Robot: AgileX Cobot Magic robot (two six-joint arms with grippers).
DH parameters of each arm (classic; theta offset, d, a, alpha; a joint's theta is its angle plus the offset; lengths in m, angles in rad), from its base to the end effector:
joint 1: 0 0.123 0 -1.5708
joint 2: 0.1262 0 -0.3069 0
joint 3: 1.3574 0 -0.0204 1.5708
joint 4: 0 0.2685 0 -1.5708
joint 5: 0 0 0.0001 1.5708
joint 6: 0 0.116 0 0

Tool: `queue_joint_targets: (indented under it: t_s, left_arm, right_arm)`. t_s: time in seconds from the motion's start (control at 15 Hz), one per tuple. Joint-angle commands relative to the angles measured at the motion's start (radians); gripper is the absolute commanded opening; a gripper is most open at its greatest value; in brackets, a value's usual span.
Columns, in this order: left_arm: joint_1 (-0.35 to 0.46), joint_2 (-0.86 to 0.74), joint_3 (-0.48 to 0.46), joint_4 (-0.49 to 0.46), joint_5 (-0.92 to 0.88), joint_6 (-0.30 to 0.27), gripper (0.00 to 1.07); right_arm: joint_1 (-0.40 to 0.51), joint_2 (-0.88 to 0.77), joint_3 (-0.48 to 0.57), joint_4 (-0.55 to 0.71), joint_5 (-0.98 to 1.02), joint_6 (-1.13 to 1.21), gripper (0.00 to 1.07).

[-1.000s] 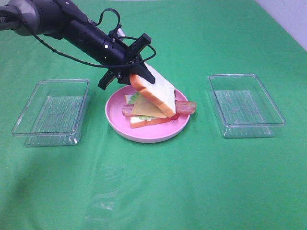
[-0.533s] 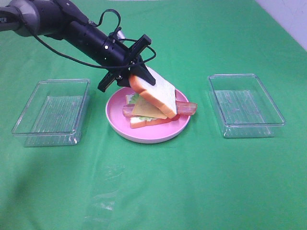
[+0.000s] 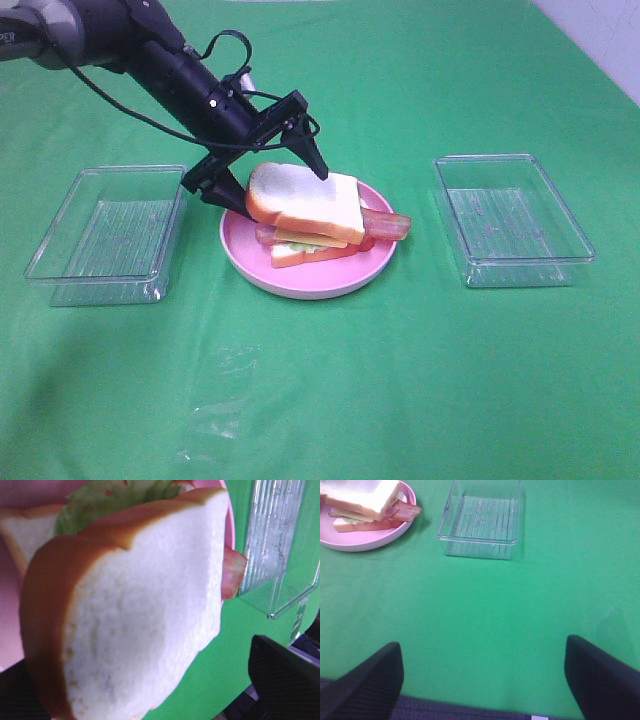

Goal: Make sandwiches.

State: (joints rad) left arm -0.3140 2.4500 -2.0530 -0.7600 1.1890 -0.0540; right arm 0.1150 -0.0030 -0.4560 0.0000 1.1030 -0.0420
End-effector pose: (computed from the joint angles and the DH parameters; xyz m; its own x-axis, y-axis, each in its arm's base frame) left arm 0.4891 -0.2368 0.1375 -0.9980 0.0135 0.0611 -0.0298 0.7561 -0.6538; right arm 0.0126 0.0015 0.2562 -0.5197 -0.1023 -0.8482 -0.1367 0.9900 -0.0357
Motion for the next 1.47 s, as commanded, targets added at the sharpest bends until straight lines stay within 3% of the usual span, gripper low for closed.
queue_joint_targets:
  t_s: [0.07, 0.27, 0.4, 0.47, 0.67, 0.87, 1.0, 1.07, 1.27, 1.33, 1.47]
  left_arm:
    - [-0.011, -0.008, -0.108, 0.143, 0.102, -0.101, 0.89]
    - [-0.062, -0.033, -0.244, 0.395, 0.131, -0.218, 0.89]
    - [-0.114, -0.056, -0.269, 0.55, 0.131, -0.238, 0.89]
    - [-0.124, -0.063, -0.269, 0.573, 0.131, -0.242, 0.89]
    - [-0.138, -0.129, -0.266, 0.648, 0.131, -0.225, 0.89]
    - [-0.118, -0.207, -0.266, 0.726, 0.131, -0.136, 0.89]
    - [-0.078, -0.277, -0.247, 0.725, 0.131, -0.125, 0.89]
    - [-0.045, -0.33, -0.202, 0.727, 0.131, -0.11, 0.89]
    - [0.101, -0.562, 0.144, 0.746, 0.131, -0.05, 0.88]
    - [0.12, -0.603, 0.189, 0.742, 0.131, -0.036, 0.88]
    - [0.205, -0.755, 0.389, 0.739, 0.129, -0.02, 0.88]
  right_arm:
    - [-0.007, -0.033, 0.005, 0.0, -0.006, 0.001, 0.85]
    - [-0.007, -0.033, 0.005, 0.0, -0.006, 0.001, 0.85]
    - [-0.007, -0.033, 0.005, 0.0, -0.006, 0.001, 0.85]
    - [-0.007, -0.033, 0.005, 0.0, -0.006, 0.001, 0.85]
    - [-0.007, -0.033, 0.005, 0.0, -0.006, 0.001, 0.85]
    - [-0.007, -0.033, 0.005, 0.0, -0.006, 0.001, 0.85]
    - [-0.007, -0.033, 0.005, 0.0, -0.006, 0.001, 0.85]
    - [-0.007, -0.033, 0.005, 0.0, -0.006, 0.001, 0.85]
    - [-0.007, -0.033, 0.005, 0.0, -0.006, 0.001, 0.85]
    - [-0.007, -0.033, 0.005, 0.0, -0.006, 0.001, 0.85]
    - [-0.007, -0.033, 0.005, 0.0, -0.006, 0.001, 0.85]
